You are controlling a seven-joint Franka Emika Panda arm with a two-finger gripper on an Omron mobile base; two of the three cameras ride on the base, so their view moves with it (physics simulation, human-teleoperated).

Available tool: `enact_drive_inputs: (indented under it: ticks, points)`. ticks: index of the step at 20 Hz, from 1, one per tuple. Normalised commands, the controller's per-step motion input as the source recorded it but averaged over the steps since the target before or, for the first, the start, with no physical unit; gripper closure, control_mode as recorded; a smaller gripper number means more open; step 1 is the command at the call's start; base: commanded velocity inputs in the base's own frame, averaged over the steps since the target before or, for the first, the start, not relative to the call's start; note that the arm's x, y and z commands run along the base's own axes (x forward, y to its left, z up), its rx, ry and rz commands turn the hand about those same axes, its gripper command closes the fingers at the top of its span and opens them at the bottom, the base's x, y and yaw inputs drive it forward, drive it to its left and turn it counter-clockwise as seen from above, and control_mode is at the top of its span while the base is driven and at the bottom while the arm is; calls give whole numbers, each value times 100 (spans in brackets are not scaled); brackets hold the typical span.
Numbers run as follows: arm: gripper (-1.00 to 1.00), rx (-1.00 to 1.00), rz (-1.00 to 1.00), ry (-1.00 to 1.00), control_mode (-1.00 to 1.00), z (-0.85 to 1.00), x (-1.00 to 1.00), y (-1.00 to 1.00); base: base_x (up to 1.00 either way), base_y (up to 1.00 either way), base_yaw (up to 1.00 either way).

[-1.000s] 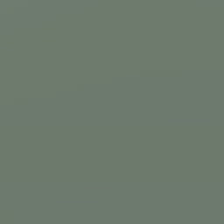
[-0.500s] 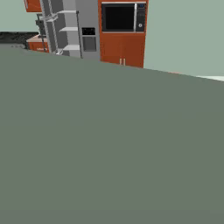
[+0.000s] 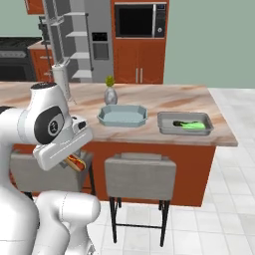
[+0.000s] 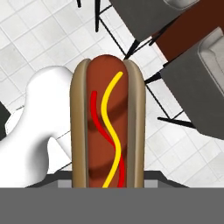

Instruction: Place the cold items (corn and squash) from the fridge in one tupperware on the dining counter. Place the warm items (hot dog and kebab skewer) in the stove area in another tupperware.

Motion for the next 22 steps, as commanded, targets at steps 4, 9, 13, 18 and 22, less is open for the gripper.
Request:
enact_drive_inputs:
  ticks: [4, 9, 13, 18, 22]
  points:
    - [100, 0, 0, 0, 100, 0, 0, 0, 41, 1, 0]
    - [100, 0, 0, 0, 100, 0, 0, 0, 39, 0, 0]
    - [100, 0, 0, 0, 100, 0, 0, 0, 40, 0, 0]
    - [100, 0, 0, 0, 100, 0, 0, 0, 46, 2, 0]
    - [100, 0, 0, 0, 100, 0, 0, 0, 46, 0, 0]
